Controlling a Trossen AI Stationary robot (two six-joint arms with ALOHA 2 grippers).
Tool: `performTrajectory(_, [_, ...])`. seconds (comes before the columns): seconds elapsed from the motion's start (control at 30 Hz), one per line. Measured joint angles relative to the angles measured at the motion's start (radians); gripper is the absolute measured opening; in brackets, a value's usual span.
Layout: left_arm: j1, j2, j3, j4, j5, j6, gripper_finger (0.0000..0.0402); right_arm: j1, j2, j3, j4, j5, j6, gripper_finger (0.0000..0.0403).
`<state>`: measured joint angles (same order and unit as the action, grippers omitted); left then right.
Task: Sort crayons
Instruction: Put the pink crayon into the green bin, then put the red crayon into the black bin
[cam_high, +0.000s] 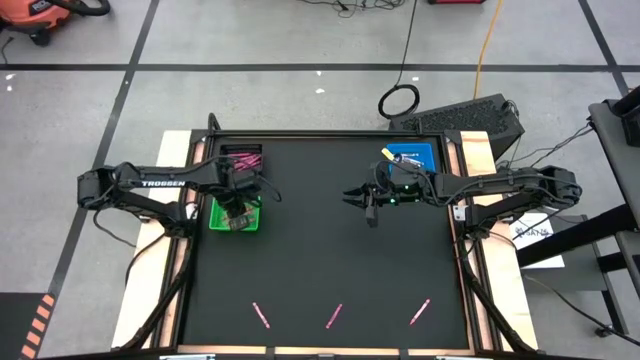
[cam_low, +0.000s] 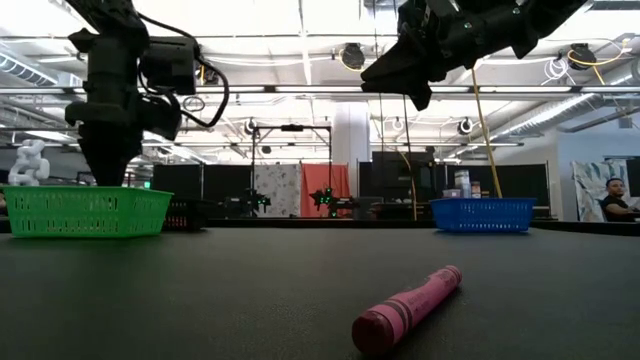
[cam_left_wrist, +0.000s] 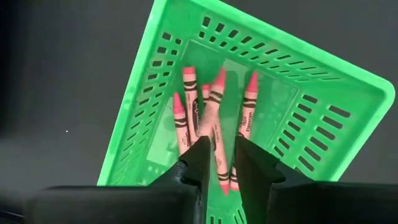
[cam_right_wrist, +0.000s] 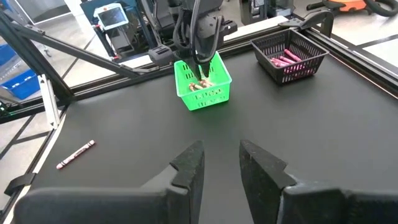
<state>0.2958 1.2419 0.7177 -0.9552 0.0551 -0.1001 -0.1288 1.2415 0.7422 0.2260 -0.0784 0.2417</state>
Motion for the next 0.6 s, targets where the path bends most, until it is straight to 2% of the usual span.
performTrajectory(0.2, [0.000, 0.000, 0.004, -0.003, -0.001, -0.008, 0.0076, 0.000, 0.000, 0.000, 0.000, 0.000, -0.004, 0.0089])
performTrajectory(0.37, [-0.012, 0.000, 0.055, 0.004, -0.004, -0.052, 0.0077, 0.000, 0.000, 0.000, 0.046, -0.007, -0.057, 0.0089])
performTrajectory(0.5, [-0.048, 0.000, 0.114, 0.006, -0.004, -0.060, 0.0077, 0.029, 0.002, 0.000, 0.046, -0.104, -0.057, 0.0089])
performTrajectory(0.6, [-0.087, 0.000, 0.149, 0.008, -0.004, -0.104, 0.0077, 0.081, 0.015, 0.000, 0.043, -0.114, -0.115, 0.0089])
